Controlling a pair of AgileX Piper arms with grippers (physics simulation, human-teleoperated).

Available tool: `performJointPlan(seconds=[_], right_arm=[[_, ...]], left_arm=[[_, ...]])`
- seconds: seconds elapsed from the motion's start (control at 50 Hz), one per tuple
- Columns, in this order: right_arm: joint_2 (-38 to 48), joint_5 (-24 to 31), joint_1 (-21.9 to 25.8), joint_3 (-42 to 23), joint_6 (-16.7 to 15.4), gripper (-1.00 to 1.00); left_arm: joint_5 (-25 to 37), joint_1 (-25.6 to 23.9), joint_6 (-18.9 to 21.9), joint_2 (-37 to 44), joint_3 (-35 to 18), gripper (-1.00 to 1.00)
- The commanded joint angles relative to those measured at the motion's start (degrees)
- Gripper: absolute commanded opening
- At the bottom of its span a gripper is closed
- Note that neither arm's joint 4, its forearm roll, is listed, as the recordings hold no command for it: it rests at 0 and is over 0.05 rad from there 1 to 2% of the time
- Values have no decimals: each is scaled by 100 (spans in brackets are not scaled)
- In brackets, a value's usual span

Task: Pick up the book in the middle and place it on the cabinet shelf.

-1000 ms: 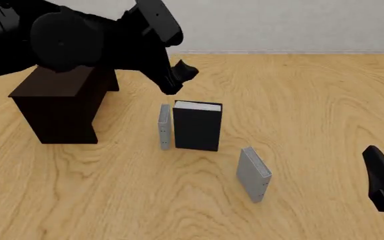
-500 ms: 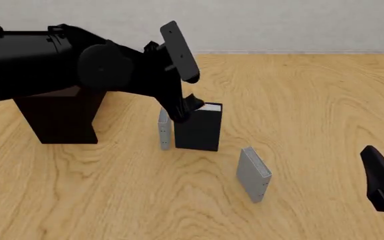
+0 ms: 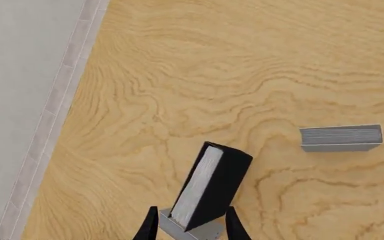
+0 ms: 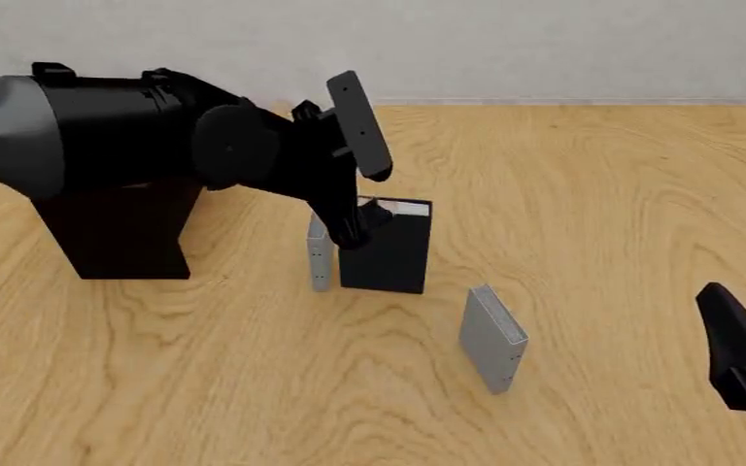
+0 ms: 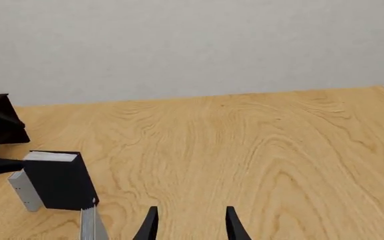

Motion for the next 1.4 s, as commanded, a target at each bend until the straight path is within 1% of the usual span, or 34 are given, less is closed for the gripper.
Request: performJointPlan(seconds=[0.02, 0.32, 0.4, 0.44, 0.48, 0.72, 0.76, 0.94, 1.02, 1.18, 1.22, 1.28, 1.3, 1.4], right_arm=[[-24, 27, 7, 0, 10, 100], [85, -65, 32, 1, 21, 100], [76, -56, 38, 1, 17, 100], [83, -60, 46, 1, 17, 100], [68, -43, 49, 1, 17, 100], [65, -35, 56, 1, 21, 100], [75, -40, 55, 1, 21, 100], [134, -85, 64, 1, 47, 100], [127, -77, 62, 1, 54, 100], [179, -122, 60, 1, 70, 100], [167, -109, 61, 1, 73, 100], [178, -119, 59, 1, 74, 100], [182, -121, 60, 1, 76, 100], [143, -80, 60, 1, 75, 100]], left_arm=[[-104, 8, 7, 288, 2, 100], [-347, 64, -46, 801, -47, 100], [-433, 110, 139, 845, 73, 100], [-354, 128, 27, 871, -32, 100], [-356, 170, 95, 879, -40, 100], [-294, 323, 188, 1022, -129, 100], [-332, 338, 274, 1032, -81, 100], [-266, 435, 238, 1215, -199, 100], [-284, 441, 279, 1262, -157, 100], [-288, 430, 215, 1375, -151, 100], [-185, 317, 59, 1383, -160, 100], [-176, 256, 27, 1368, -101, 100], [-181, 243, 51, 1367, -76, -100], [-167, 208, 16, 1327, -87, -100]])
